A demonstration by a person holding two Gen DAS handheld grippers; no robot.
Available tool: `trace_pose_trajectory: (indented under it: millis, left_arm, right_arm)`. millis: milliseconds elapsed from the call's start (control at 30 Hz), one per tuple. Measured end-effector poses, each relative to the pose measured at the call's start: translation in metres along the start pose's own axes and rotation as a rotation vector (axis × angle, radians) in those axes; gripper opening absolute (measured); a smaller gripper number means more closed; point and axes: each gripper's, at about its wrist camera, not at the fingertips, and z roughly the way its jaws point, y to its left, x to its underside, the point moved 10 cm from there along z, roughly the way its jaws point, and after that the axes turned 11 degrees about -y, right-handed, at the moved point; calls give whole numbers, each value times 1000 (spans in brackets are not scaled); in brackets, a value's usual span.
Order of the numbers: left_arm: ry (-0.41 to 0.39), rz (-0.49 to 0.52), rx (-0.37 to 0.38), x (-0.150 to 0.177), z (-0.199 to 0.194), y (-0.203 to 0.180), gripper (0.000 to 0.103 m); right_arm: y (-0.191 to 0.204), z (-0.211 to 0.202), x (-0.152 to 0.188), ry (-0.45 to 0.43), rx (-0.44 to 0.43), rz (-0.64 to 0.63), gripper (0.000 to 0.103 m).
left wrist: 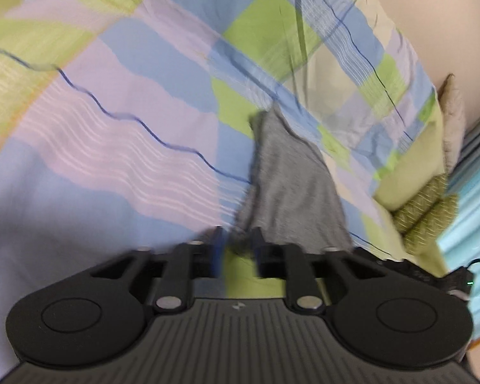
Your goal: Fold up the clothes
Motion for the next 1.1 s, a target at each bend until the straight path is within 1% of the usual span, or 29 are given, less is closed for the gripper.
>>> trace_pose_trajectory:
  millis: [133,233,267,300,367,400,467,567,633,667,800,867,900,933,967,1000,1033,1067,1100]
  left_arm:
    - [51,-69,69,6,19,-11,53]
    - [49,-66,76,8,32,-13,51]
    - [43,-64,77,8,35,-14,45]
    - [37,-66,78,7,37,-14,19]
    - [34,-74,77,8,39,-13,18]
    - [30,-74,80,8,39,-13,17]
    - [27,-52,86,6,29,-15,15]
    - [25,-11,96,1,10,-19,15]
    - [37,23,99,-1,-10,-18,15]
    - [47,36,97,-2,-19,-17,15]
    - [98,98,68,5,-60,-5,15]
    - [127,95,43,13,-75,8,17]
    - [132,90,32,15,-78,13,19]
    - [135,83,23,18,-81,17,19]
    - [134,76,17,19,-84,20,22]
    - [122,63,16,20,-89,19,31]
    - [104,45,16,21,-96,19,37]
    - [90,33,17,22,-101,18,46]
    - [75,18,27,26,-108,15,47]
  right_arm:
    - [0,1,0,16,-12,-3,37]
    - [-1,4,-2,26,-22,3,37]
    - [-1,6,-2,31,-24,2,36]
    - [-1,8,-3,35,-26,0,35]
    - [-3,11,-4,40,-9,1,17]
    - [-4,11,-4,44,-7,21,2]
    - [-6,9,-4,48,-9,75,2]
    - [1,-9,-2,30,-5,129,2]
    - [10,-25,4,24,-6,153,2]
    - [19,-37,15,30,-6,168,2]
    - [53,-77,75,101,-14,210,2]
    - [61,-85,102,148,-28,227,2]
    - [62,-87,112,166,-30,225,3]
    - [60,-87,117,180,-25,220,6]
    - [59,-87,118,185,-22,218,6]
    - [58,-91,112,173,-22,186,7]
    - [58,-96,102,154,-21,138,12]
    - [58,-99,96,142,-19,111,17]
    - [59,-104,79,111,-20,43,27]
